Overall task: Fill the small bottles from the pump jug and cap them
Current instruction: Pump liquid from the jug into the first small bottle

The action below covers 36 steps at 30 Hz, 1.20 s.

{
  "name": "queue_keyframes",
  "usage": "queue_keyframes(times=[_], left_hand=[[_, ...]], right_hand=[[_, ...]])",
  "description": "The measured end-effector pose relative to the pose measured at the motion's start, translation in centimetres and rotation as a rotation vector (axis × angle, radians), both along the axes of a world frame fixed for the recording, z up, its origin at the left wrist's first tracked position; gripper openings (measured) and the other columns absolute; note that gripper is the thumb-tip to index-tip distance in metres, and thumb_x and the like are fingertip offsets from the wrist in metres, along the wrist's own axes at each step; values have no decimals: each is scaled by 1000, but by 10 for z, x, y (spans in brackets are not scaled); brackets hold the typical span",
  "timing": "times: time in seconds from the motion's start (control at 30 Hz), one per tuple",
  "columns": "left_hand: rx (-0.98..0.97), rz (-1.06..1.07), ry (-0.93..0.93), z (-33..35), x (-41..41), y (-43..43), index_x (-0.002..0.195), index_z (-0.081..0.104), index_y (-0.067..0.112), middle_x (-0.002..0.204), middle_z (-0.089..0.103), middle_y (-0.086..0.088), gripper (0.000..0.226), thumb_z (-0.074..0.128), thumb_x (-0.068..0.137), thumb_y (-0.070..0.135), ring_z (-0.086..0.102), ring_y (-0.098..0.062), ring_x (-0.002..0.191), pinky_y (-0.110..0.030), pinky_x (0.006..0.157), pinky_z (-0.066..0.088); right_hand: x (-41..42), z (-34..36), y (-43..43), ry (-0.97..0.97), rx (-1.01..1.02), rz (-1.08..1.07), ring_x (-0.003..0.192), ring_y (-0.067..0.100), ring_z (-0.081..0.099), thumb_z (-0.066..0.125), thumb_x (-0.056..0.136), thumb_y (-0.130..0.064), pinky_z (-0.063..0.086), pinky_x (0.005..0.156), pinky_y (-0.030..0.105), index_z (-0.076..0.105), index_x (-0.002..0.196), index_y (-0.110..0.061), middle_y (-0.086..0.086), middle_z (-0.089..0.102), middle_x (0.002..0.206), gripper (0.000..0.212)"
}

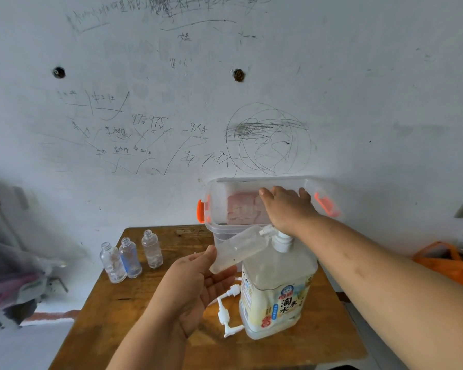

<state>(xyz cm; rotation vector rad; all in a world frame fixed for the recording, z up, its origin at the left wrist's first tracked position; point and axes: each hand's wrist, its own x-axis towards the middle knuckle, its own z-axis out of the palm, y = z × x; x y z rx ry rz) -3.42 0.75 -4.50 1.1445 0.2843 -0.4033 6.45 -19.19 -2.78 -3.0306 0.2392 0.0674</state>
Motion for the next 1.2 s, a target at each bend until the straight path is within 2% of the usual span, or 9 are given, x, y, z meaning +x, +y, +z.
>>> queue_keyframes(times=[0.2,0.27,0.37,0.5,0.6,0.87,0.93,1.07,1.2], left_hand=[[1,12,-32,7,0,1,106,58,1,96,73,-22,18,55,97,17,72,-32,83,-39,69,60],[-2,17,-45,8,2,2,105,58,2,95,72,-21,17,56,97,17,72,-31,82,-38,69,60],[-7,17,-46,5,5,2,104,58,2,93,73,-20,16,56,96,17,72,-32,82,-39,71,60],[-26,6,-38,-3,10,0,105,59,2,89,75,-19,18,56,96,18,73,-31,80,-38,68,59],[-16,11,-25,-7,14,0,106,59,2,95,73,-20,19,57,96,18,73,-31,82,-39,71,59],[-9,11,8,-3,9,1,112,56,1,103,69,-23,22,56,97,17,71,-35,89,-41,76,59],[-7,2,-1,0,6,2,110,56,2,102,69,-22,20,56,97,17,71,-35,90,-41,76,59],[-5,-9,-40,7,5,3,109,57,3,103,69,-21,19,55,97,17,72,-34,87,-39,70,61],[-1,2,-56,7,8,3,109,57,3,101,70,-20,19,55,96,18,71,-36,92,-40,73,60]], right_hand=[[5,15,-4,-114,143,-55,139,39,25,10,87,-55,17,113,53,32,138,-27,13,41,143,62],[0,18,-2,-62,109,-22,138,41,25,12,90,-48,15,113,55,25,141,-29,13,35,147,56],[-8,21,3,-39,71,21,130,42,34,25,97,-16,18,111,59,12,146,-27,15,32,144,52],[-9,23,5,-73,76,32,120,38,43,30,93,-3,22,110,56,20,145,-18,15,41,132,55],[-10,16,5,-41,-10,53,120,38,44,31,92,-2,21,111,55,26,140,-15,13,42,132,51],[-12,14,8,-25,1,40,125,41,39,29,95,-10,21,111,58,21,142,-21,14,38,139,49],[-9,18,5,-16,-12,37,130,41,35,24,98,-19,19,112,56,14,147,-26,12,34,144,51],[-3,27,3,-73,13,16,135,41,28,-3,82,-49,19,110,55,31,136,-26,10,38,145,68],[-10,25,6,12,-17,34,130,42,34,21,98,-21,18,111,60,19,146,-24,16,34,144,48]])
